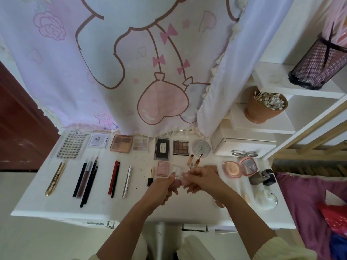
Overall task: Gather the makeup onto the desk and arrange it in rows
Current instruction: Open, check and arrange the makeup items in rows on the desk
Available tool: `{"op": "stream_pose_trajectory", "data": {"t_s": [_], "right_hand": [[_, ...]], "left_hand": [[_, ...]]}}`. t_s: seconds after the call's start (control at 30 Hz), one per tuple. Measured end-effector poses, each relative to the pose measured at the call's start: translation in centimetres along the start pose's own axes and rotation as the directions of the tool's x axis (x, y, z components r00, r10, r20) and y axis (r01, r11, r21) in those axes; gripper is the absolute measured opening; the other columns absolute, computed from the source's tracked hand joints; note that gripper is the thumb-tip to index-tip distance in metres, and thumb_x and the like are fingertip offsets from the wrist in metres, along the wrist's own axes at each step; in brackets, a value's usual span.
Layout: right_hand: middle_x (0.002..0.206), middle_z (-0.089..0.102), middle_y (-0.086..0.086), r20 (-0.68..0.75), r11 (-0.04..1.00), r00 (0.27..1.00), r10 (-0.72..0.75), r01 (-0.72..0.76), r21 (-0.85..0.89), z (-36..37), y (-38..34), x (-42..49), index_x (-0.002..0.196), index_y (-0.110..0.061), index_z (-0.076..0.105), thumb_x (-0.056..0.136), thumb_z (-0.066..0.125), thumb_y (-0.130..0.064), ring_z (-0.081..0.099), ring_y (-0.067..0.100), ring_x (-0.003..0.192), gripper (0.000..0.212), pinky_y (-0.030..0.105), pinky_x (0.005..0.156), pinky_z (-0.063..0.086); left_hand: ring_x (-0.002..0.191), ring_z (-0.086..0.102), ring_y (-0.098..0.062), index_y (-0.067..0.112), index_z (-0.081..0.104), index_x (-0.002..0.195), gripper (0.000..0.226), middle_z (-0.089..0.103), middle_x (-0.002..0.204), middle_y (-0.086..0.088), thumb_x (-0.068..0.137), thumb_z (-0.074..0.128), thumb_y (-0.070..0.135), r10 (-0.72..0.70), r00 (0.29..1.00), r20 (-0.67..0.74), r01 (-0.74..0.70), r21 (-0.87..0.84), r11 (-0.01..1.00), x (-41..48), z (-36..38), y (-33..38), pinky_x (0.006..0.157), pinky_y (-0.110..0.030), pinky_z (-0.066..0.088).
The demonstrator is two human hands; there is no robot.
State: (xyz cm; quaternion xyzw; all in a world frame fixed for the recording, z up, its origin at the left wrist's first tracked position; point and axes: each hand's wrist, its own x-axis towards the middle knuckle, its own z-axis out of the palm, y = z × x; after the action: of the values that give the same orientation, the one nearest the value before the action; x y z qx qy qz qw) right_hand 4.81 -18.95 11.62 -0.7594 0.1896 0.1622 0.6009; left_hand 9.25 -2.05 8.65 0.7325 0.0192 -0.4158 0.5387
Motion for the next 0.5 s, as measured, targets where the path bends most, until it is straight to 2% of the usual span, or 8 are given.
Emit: {"op": "stream_pose_trajectory", "data": {"t_s": [0.1, 0.23, 0.3, 0.37, 0.5], "right_hand": [[0.088, 0.074, 0.014, 0.038, 0.998, 0.999, 0.008, -0.010, 0.067, -0.35, 0.06, -0.03, 0.104, -0.003, 0.066, 0.087, 0.071, -0.023, 0.071, 0.021, 0.074, 0.026, 0.027, 0.069, 0.057], [0.074, 0.073, 0.011, 0.041, 0.992, 0.998, 0.054, -0.048, -0.116, 0.22, -0.12, -0.23, 0.090, -0.003, 0.070, 0.092, 0.058, -0.046, 0.068, 0.019, 0.059, 0.045, 0.023, 0.056, 0.051], [0.073, 0.073, 0.010, 0.026, 0.995, 0.999, 0.018, -0.015, -0.097, 0.15, -0.05, -0.21, 0.087, -0.003, 0.070, 0.090, 0.064, -0.040, 0.065, 0.016, 0.060, 0.037, 0.022, 0.057, 0.050], [0.080, 0.073, 0.012, 0.038, 0.999, 0.999, -0.021, 0.022, -0.024, -0.23, -0.02, -0.14, 0.094, -0.003, 0.069, 0.087, 0.070, -0.026, 0.065, 0.016, 0.065, 0.025, 0.023, 0.062, 0.052], [0.086, 0.074, 0.011, 0.055, 0.998, 0.996, -0.064, 0.063, 0.026, -0.74, 0.11, -0.08, 0.101, -0.004, 0.068, 0.084, 0.073, -0.016, 0.068, 0.019, 0.071, 0.021, 0.025, 0.066, 0.054]], "left_hand": [[0.048, 0.034, -0.008, 0.011, 0.063, 0.071, 0.055, 0.043, 0.055, 0.003, 0.100, 0.035, 0.049, 0.000, 1.000, -0.006, 0.000, 0.009, 1.000, -0.02, -0.14, -0.18, 0.048, -0.018, 0.031], [0.046, 0.033, -0.007, 0.014, 0.060, 0.068, 0.054, 0.042, 0.055, 0.004, 0.100, 0.035, 0.050, -0.003, 1.000, 0.020, 0.003, 0.017, 1.000, 0.04, 0.01, -0.20, 0.049, -0.019, 0.030], [0.046, 0.033, -0.007, 0.013, 0.061, 0.069, 0.054, 0.042, 0.054, 0.004, 0.100, 0.035, 0.049, -0.013, 1.000, 0.020, 0.013, 0.013, 1.000, 0.07, 0.02, -0.16, 0.049, -0.019, 0.030], [0.048, 0.034, -0.007, 0.012, 0.061, 0.071, 0.053, 0.042, 0.055, 0.003, 0.100, 0.035, 0.048, -0.021, 1.000, 0.020, 0.021, -0.013, 1.000, 0.03, -0.12, -0.09, 0.048, -0.018, 0.030], [0.048, 0.035, -0.008, 0.010, 0.062, 0.073, 0.053, 0.043, 0.055, 0.003, 0.100, 0.035, 0.047, -0.027, 0.999, 0.024, 0.028, -0.035, 0.999, 0.11, -0.28, 0.03, 0.047, -0.017, 0.031]]}}
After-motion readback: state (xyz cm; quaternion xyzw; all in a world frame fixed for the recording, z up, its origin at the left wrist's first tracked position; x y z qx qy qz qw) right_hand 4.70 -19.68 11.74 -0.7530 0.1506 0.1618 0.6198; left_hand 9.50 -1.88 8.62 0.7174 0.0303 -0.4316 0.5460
